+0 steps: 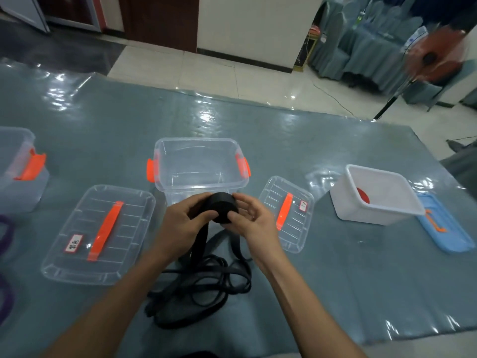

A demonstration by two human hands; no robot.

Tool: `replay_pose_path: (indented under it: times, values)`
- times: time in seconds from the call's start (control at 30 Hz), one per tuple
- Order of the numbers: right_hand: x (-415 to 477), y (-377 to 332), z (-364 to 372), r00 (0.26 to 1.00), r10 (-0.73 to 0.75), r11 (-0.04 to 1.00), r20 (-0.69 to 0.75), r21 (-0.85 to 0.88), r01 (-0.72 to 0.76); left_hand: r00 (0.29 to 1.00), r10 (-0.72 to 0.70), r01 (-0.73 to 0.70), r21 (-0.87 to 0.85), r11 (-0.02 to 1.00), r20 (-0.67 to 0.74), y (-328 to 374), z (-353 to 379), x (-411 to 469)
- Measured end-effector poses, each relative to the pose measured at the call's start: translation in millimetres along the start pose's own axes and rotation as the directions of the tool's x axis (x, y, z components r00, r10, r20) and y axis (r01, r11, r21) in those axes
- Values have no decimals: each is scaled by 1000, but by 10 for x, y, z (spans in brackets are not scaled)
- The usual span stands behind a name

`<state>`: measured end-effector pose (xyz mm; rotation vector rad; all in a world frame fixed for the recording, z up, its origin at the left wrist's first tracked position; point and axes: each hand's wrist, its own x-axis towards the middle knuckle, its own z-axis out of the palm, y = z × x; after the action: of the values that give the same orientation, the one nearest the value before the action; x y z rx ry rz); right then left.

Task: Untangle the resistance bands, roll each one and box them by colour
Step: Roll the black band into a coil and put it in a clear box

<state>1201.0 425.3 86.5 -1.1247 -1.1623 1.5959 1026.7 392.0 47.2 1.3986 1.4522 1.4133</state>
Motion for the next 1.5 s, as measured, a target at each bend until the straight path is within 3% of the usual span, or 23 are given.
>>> replay_pose_path:
  times: [0.07, 0.17, 0.2, 0.27, 0.33, 0.37, 0.43, 0.5, 0.6, 0.67, 0.73, 0.77, 0.83, 0.93, 1.03, 1.1, 1.2, 1.27, 1.33, 1.4, 1.5]
  values:
    - [-32, 5, 43, 994, -106, 971, 18, -215, 107, 999, 17, -19, 70, 997, 35, 23, -73, 7]
    - [47, -55, 1, 933, -287, 661, 217, -660, 357, 990, 43, -64, 156, 986, 135, 70, -169, 65]
    - [81, -87, -1, 913, -293, 582, 282, -705, 405, 986, 58, -86, 178, 980, 157, 90, -187, 80]
    - [126, -143, 10, 900, -285, 542, 330, -719, 436, 988, 60, -84, 168, 982, 144, 130, -206, 91]
    - [151, -152, 17, 908, -299, 581, 294, -699, 417, 997, 23, -31, 104, 994, 79, 172, -207, 65]
    - [156, -148, 27, 926, -289, 659, 243, -651, 376, 999, -2, -1, 69, 998, 48, 184, -205, 45]
    - [161, -115, 70, 975, -183, 892, 130, -396, 220, 999, -42, 42, -3, 999, -4, 182, -202, 23]
    - [157, -42, 142, 994, -68, 989, 84, -129, 79, 997, -64, 62, -46, 997, -45, 166, -218, 4]
    - [106, 37, 227, 994, -41, 999, 103, -16, 43, 997, -48, 48, -5, 999, -52, 155, -280, -6]
    - [76, 27, 232, 974, -160, 959, 157, -209, 191, 1000, -21, 22, 42, 999, -12, 158, -329, -14]
    - [67, -29, 210, 917, -298, 781, 266, -485, 395, 999, 9, -12, 100, 995, 31, 172, -361, -8]
    - [73, -61, 203, 887, -333, 693, 319, -555, 460, 999, 27, -33, 124, 992, 46, 181, -362, 1]
    - [97, -105, 191, 862, -356, 638, 362, -579, 507, 997, 52, -60, 134, 989, 62, 193, -351, 21]
    - [114, -125, 169, 877, -383, 704, 290, -523, 481, 999, 31, -33, 87, 996, 24, 211, -307, 27]
    - [126, -96, 173, 941, -308, 902, 142, -271, 336, 1000, -1, 1, -11, 1000, -24, 223, -273, 34]
    - [133, -65, 190, 962, -247, 954, 117, -146, 262, 1000, -7, 6, -29, 1000, -21, 227, -267, 42]
    - [110, -63, 152, 960, -217, 924, 179, -280, 261, 1000, 2, -3, 47, 999, 11, 197, -307, 26]
    - [88, -118, 123, 936, -259, 799, 236, -492, 346, 998, 40, -46, 120, 992, 51, 166, -330, 20]
    - [82, -168, 124, 920, -296, 727, 257, -564, 391, 995, 74, -84, 165, 983, 65, 157, -329, 24]
    - [83, -163, 138, 925, -303, 772, 228, -510, 379, 997, 75, -79, 151, 985, 33, 168, -316, 17]
    - [56, -92, 198, 967, -194, 958, 164, -179, 222, 999, 41, -40, 17, 999, -27, 195, -297, -15]
